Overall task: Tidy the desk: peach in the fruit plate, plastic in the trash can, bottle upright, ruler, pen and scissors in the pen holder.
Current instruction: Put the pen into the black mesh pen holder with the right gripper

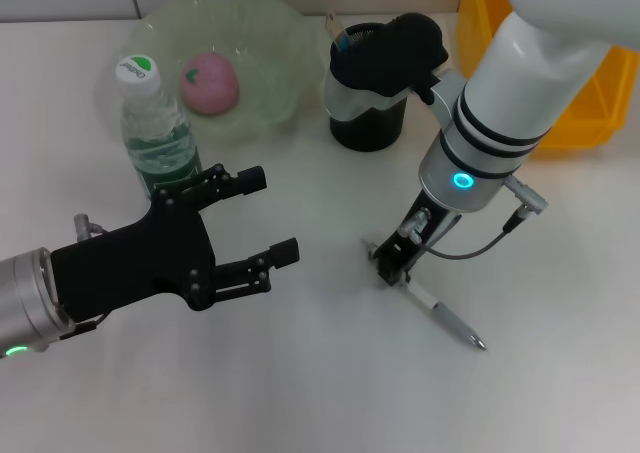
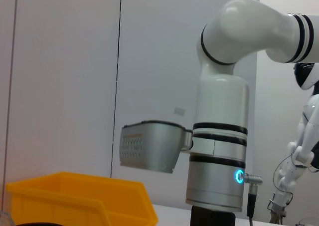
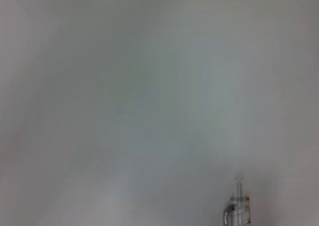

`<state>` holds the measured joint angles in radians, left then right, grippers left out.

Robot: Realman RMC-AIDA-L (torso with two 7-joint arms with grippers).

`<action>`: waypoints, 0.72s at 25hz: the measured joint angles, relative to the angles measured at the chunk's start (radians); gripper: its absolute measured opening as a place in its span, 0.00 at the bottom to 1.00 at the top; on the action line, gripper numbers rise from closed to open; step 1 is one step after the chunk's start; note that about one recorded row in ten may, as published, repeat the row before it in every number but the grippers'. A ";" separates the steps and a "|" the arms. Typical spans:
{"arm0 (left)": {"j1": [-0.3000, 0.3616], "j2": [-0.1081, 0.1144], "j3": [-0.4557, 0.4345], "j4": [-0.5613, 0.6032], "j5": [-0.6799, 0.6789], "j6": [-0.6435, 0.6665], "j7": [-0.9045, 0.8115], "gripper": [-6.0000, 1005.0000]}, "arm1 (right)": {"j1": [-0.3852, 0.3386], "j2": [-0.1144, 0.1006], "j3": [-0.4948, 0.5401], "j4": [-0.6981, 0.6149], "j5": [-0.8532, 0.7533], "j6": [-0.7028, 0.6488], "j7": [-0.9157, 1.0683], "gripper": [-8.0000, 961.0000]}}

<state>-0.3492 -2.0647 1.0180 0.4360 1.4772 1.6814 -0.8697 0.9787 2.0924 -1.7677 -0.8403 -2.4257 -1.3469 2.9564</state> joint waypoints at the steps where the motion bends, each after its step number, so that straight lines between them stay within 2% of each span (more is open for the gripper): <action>1: 0.001 0.000 0.000 0.000 0.000 0.000 0.000 0.83 | -0.011 0.000 0.003 -0.025 0.000 -0.003 0.000 0.19; 5: 0.002 0.000 -0.001 0.002 0.000 0.001 0.000 0.83 | -0.076 -0.008 0.049 -0.160 -0.005 -0.013 -0.003 0.17; 11: 0.004 0.000 -0.002 0.004 -0.003 0.004 0.000 0.83 | -0.268 -0.011 0.293 -0.523 -0.011 0.019 -0.107 0.19; 15: 0.006 0.000 -0.003 0.004 -0.006 0.006 0.000 0.83 | -0.420 -0.009 0.335 -0.701 0.030 0.219 -0.240 0.20; 18: 0.006 -0.001 -0.003 0.004 -0.008 0.003 0.000 0.83 | -0.533 -0.006 0.321 -0.709 0.205 0.470 -0.465 0.21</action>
<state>-0.3435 -2.0655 1.0154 0.4403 1.4696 1.6841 -0.8697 0.4461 2.0860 -1.4472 -1.5496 -2.2209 -0.8770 2.4913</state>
